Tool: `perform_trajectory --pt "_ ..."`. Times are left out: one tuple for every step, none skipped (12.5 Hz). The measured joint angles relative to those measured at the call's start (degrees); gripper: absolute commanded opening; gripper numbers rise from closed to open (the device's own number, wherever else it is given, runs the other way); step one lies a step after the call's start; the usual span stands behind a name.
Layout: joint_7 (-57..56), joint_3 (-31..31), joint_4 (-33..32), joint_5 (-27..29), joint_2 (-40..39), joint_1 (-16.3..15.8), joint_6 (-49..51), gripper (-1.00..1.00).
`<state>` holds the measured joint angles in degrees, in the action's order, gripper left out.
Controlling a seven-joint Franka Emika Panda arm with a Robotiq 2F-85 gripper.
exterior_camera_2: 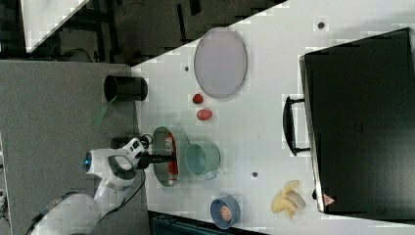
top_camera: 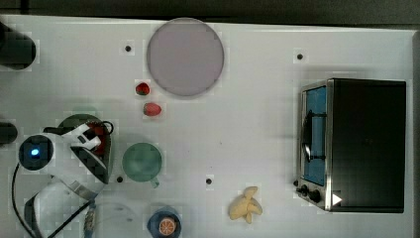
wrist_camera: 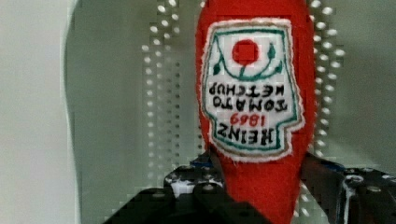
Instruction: Pick ketchup from strainer and place it on the table
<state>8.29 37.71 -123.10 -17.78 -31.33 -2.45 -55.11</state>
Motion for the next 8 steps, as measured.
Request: perform_trajectory --pt "0.22 0.76 -0.34 1.34 2.71 0.12 2.18 0.13" --pt "0.27 1.4 -0.67 4.11 6.13 0.11 3.89 0.13" --pt "0.27 2.01 -0.45 7.27 9.41 0.12 4.5 0.13" --pt "0.27 2.38 -0.11 8.97 12.95 0.09 5.6 0.13" --pt "0.27 2.46 0.0 9.38 17.01 0.34 7.72 0.13" --pt "0.18 2.77 0.78 9.39 20.58 1.09 9.88 0.13" --pt "-0.13 3.02 2.24 9.76 23.42 1.8 12.95 0.13" --pt "-1.5 2.71 4.25 11.12 25.5 2.2 16.62 0.13"
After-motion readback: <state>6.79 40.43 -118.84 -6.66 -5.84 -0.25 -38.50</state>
